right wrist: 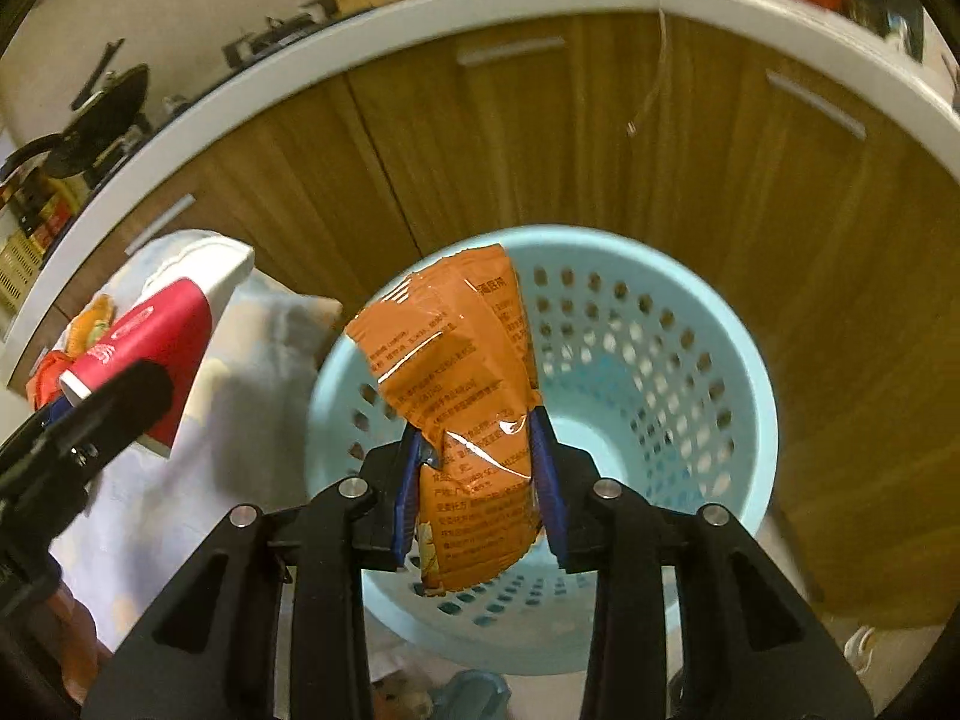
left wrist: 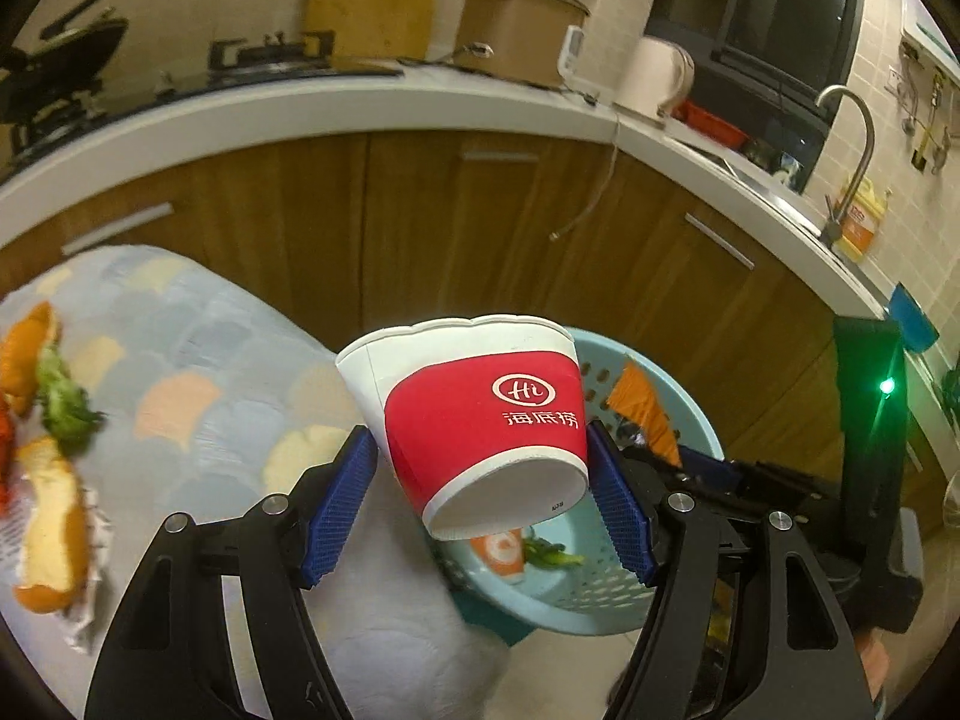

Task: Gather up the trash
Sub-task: 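Carry both items over the blue basket and open both tools to drop them, then return both tools to the table toward the snack packet and red bag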

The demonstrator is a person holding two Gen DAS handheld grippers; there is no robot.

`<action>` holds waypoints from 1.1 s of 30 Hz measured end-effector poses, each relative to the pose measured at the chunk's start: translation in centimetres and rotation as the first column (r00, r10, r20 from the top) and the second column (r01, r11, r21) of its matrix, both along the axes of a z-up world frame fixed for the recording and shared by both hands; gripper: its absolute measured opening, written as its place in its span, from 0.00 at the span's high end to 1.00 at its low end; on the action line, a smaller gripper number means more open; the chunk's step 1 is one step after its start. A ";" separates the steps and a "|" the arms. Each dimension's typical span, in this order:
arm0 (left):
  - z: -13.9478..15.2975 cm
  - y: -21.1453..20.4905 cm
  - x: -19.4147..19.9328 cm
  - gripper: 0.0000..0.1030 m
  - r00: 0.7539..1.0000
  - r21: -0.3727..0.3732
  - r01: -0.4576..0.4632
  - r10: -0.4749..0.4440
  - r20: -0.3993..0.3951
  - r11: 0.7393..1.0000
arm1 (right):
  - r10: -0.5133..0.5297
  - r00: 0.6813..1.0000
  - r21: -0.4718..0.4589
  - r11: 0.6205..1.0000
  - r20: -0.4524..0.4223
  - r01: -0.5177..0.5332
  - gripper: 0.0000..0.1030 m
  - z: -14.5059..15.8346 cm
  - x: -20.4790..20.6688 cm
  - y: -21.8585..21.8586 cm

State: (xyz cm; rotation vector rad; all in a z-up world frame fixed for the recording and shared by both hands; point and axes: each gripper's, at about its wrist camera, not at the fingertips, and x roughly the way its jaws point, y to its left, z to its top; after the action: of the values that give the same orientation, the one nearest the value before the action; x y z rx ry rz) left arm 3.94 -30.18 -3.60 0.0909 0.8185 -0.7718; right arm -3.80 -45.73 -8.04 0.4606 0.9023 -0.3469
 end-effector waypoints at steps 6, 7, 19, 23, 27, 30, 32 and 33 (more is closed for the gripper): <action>-1.0 -0.5 0.4 0.30 0.999 0.007 0.017 -0.016 -0.031 1.000 | -0.009 1.000 0.023 1.000 -0.013 0.009 0.47 -1.0 -0.2 -0.2; -1.0 -0.4 0.5 0.29 0.999 0.004 0.014 -0.013 -0.034 1.000 | -0.010 1.000 0.022 1.000 -0.011 0.011 0.47 -1.0 -0.3 -0.2; 0.8 3.9 0.2 0.28 0.999 -0.051 -0.040 0.040 -0.010 0.998 | 0.046 0.995 -0.036 0.998 0.087 -0.043 0.47 2.6 0.2 2.9; 2.8 7.0 -0.1 0.28 0.996 -0.086 -0.085 0.088 0.031 0.993 | 0.101 0.985 -0.063 0.994 0.142 -0.093 0.47 4.7 0.9 5.3; 4.7 11.1 0.2 0.28 0.985 -0.118 -0.153 0.161 0.064 0.981 | 0.176 0.964 -0.110 0.982 0.200 -0.156 0.47 7.0 2.2 8.9; 5.7 14.1 0.6 0.28 0.973 -0.131 -0.208 0.219 0.079 0.969 | 0.228 0.945 -0.130 0.971 0.234 -0.202 0.47 8.2 3.4 11.6; 6.2 17.0 1.2 0.28 0.958 -0.139 -0.259 0.272 0.087 0.956 | 0.264 0.932 -0.141 0.962 0.249 -0.235 0.47 8.7 4.2 13.4; 6.4 18.3 1.5 0.28 0.951 -0.143 -0.282 0.296 0.088 0.949 | 0.276 0.927 -0.146 0.958 0.254 -0.246 0.47 8.8 4.6 14.1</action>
State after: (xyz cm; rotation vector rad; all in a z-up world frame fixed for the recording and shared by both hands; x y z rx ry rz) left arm 5.44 -11.92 2.85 -0.1009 0.6581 -0.5350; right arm 0.79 -31.59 0.80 0.2705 0.6607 -0.0845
